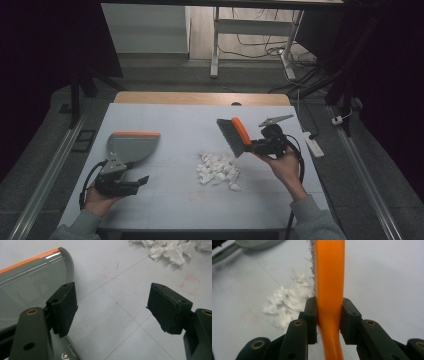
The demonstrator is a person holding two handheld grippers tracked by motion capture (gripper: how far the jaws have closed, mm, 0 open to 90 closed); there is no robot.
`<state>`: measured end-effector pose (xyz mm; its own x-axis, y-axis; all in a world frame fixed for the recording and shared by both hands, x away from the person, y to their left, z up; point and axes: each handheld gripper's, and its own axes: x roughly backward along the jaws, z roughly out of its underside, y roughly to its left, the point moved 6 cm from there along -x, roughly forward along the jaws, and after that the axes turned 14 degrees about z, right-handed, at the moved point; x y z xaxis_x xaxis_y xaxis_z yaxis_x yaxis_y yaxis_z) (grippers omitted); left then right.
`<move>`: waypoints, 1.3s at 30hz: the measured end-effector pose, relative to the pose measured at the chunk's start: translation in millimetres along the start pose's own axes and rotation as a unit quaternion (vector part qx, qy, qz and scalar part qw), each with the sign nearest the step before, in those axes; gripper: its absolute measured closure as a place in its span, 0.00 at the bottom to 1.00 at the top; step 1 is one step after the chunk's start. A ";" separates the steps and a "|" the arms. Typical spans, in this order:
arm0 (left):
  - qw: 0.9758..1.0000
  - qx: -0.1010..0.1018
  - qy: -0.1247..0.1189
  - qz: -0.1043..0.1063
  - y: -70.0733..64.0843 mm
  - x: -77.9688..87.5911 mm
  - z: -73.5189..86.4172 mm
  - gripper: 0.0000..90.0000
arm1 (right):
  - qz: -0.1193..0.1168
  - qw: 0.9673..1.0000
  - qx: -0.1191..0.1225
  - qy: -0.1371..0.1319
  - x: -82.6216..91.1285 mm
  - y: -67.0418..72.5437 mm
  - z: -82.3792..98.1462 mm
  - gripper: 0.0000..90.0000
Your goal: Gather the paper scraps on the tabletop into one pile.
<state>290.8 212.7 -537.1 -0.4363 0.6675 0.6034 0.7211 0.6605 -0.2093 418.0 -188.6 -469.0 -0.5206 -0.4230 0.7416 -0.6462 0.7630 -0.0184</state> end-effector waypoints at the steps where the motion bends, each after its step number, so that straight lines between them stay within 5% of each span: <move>1: 1.000 0.000 0.000 0.000 0.0 -0.2 -0.1 0.27 | 0.005 1.000 0.002 -0.001 3.0 -2.3 4.4 0.78; 22: 1.000 0.004 0.000 -0.002 5.4 -4.0 -3.5 0.28 | 0.066 0.997 -0.024 -0.025 44.2 -33.1 92.3 0.78; 39: 1.000 0.003 0.002 -0.003 4.9 -4.0 -2.7 0.28 | 0.073 0.996 -0.021 -0.040 48.0 -35.8 95.9 0.78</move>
<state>297.6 212.3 -538.5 -0.4385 0.6616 0.6082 0.7155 0.6666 -0.2092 362.6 -283.1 -497.0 -0.6507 -0.3431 0.6774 -0.5375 0.8382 -0.0918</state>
